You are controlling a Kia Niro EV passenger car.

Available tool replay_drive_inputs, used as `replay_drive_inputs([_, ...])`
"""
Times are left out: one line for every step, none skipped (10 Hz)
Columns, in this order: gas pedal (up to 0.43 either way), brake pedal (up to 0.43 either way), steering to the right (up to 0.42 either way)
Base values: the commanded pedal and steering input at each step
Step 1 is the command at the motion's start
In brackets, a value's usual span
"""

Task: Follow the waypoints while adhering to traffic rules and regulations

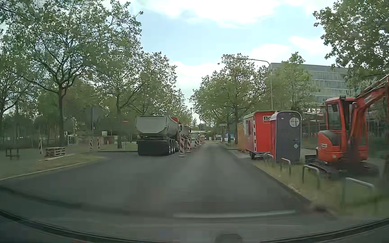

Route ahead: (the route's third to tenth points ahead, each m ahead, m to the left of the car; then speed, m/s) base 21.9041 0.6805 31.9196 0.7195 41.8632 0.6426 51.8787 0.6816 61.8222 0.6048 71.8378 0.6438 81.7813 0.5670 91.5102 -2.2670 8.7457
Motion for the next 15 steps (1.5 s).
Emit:
replay_drive_inputs([0.047,0.03,0.008])
replay_drive_inputs([0.047,0.03,0.008])
replay_drive_inputs([0.047,0.03,0.008])
replay_drive_inputs([0.047,0.03,0.007])
replay_drive_inputs([0.047,0.03,0.007])
replay_drive_inputs([0.047,0.03,0.006])
replay_drive_inputs([0.047,0.03,0.007])
replay_drive_inputs([0.047,0.03,0.006])
replay_drive_inputs([0.047,0.03,0.007])
replay_drive_inputs([0.047,0.03,0.007])
replay_drive_inputs([0.047,0.03,0.004])
replay_drive_inputs([0.059,0.03,0.001])
replay_drive_inputs([0.059,0.03,0.0])
replay_drive_inputs([0.059,0.03,0.0])
replay_drive_inputs([0.059,0.03,-0.002])
